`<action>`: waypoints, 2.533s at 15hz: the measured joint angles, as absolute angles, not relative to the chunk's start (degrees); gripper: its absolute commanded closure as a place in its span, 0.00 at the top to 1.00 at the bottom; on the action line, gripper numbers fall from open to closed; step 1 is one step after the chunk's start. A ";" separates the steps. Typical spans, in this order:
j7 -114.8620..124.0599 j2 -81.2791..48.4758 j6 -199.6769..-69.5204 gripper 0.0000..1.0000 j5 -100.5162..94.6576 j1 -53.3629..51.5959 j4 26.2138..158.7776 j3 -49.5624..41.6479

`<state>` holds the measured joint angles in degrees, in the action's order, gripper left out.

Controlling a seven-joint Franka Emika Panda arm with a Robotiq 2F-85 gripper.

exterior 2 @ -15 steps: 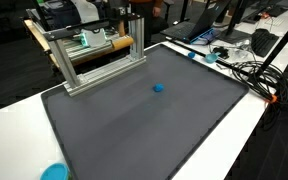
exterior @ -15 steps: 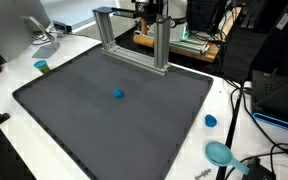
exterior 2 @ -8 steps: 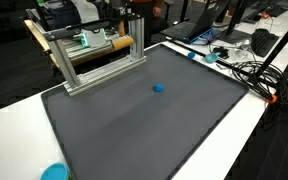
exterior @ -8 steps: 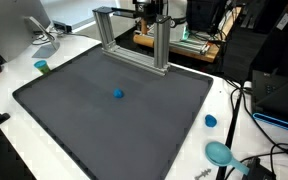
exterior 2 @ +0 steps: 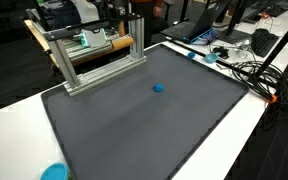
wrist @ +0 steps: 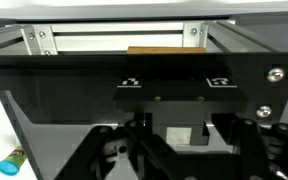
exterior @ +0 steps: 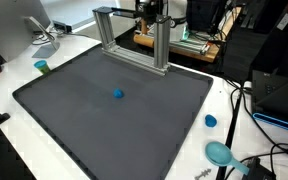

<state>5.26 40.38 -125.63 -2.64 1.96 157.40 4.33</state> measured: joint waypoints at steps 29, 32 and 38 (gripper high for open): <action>0.32 40.97 -122.94 0.28 -2.59 0.56 156.51 0.94; 0.32 40.96 -122.94 0.28 -2.59 0.55 156.51 0.93; 0.23 40.93 -123.21 0.74 -2.83 0.52 156.49 1.17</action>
<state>0.23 40.93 -123.21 -2.83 0.52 156.49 1.17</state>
